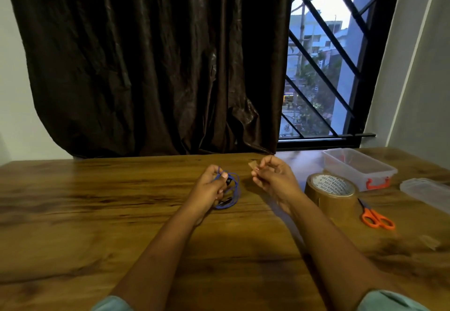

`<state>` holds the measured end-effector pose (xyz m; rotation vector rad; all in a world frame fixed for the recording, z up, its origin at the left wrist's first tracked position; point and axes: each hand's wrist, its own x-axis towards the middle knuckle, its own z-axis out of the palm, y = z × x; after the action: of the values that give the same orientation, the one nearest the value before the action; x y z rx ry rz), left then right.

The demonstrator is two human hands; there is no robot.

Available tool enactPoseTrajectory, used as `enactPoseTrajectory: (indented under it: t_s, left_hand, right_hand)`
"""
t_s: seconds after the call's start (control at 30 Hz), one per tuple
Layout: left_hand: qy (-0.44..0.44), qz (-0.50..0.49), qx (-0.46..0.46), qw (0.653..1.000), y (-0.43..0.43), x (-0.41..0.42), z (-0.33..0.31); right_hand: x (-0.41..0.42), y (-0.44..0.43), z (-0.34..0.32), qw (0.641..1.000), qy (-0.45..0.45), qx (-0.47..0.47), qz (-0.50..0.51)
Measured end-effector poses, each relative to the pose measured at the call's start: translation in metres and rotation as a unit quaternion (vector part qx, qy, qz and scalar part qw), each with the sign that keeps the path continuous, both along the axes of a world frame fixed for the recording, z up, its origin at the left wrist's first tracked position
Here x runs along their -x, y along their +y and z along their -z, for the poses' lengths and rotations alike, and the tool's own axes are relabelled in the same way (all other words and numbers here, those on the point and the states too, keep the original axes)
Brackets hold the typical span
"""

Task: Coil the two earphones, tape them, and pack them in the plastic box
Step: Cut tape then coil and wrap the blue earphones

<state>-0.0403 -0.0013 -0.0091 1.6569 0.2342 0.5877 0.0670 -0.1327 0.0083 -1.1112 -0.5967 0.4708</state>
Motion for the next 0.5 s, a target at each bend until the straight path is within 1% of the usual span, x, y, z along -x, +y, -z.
enactPoseTrajectory:
  t_s: [0.13,0.2,0.27,0.33,0.4,0.43,0.5]
  left_hand:
    - [0.017,0.035,0.074,0.996,-0.004,-0.001,-0.004]
    - [0.022,0.038,0.107,0.993,-0.004,0.0,-0.006]
    - [0.022,0.051,0.137,0.989,-0.004,0.002,-0.008]
    - [0.023,0.07,0.165,0.983,-0.006,0.004,-0.01]
    - [0.013,0.085,0.204,0.975,-0.009,0.005,-0.012]
    - [0.007,0.09,0.221,0.971,-0.01,0.006,-0.013]
    - [0.012,0.1,0.226,0.969,-0.01,0.008,-0.015]
  right_hand:
    - [0.012,0.012,-0.002,0.998,-0.066,0.016,-0.009]
    - [0.019,0.015,-0.003,0.995,-0.095,0.012,0.004]
    - [0.022,0.014,-0.005,0.989,-0.144,0.013,0.024]
    - [0.02,0.012,-0.004,0.973,-0.226,0.048,0.021]
    - [0.019,0.011,-0.001,0.942,-0.313,0.12,0.013]
    - [0.019,0.012,0.002,0.934,-0.328,0.139,0.011]
    - [0.02,0.013,0.004,0.938,-0.317,0.141,0.006]
